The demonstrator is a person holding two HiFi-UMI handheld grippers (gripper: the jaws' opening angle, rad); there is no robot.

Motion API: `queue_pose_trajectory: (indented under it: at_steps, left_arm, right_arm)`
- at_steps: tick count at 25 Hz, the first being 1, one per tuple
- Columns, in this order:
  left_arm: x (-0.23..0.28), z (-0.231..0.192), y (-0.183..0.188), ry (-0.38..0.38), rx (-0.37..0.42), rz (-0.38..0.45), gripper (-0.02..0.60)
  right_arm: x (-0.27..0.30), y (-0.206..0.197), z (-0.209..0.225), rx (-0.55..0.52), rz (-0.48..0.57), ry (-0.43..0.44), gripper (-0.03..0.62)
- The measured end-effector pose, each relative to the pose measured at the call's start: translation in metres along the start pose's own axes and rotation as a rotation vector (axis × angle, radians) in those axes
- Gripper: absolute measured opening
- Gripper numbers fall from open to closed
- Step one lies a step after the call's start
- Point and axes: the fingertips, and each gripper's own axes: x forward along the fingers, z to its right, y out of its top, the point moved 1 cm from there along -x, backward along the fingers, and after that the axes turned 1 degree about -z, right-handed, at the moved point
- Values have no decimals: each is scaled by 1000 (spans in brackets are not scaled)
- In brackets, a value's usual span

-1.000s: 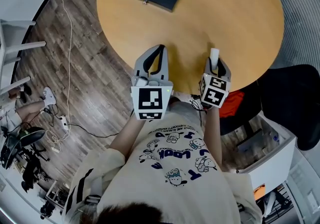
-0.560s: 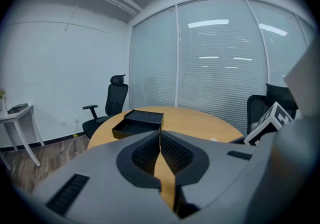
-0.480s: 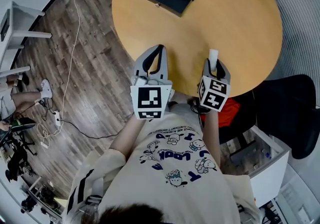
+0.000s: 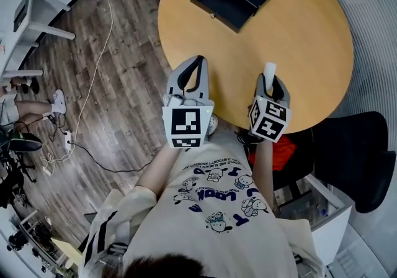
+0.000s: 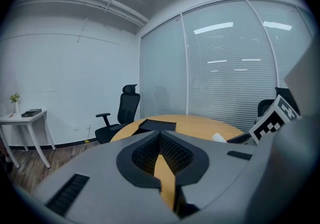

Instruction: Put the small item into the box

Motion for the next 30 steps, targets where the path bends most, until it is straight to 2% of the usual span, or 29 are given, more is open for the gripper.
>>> queue_pose_trajectory:
  at_steps: [6, 13, 30]
  left_arm:
    - [3, -20, 2, 39, -17, 17, 15]
    - [25, -53, 9, 40, -31, 23, 15]
    - [118, -104, 18, -91, -8, -44, 15]
  right_arm:
    - [10, 24, -16, -21, 38, 29, 161]
    - [33, 51, -37, -8, 55, 26, 161]
    - [104, 102, -71, 45, 38, -34, 161]
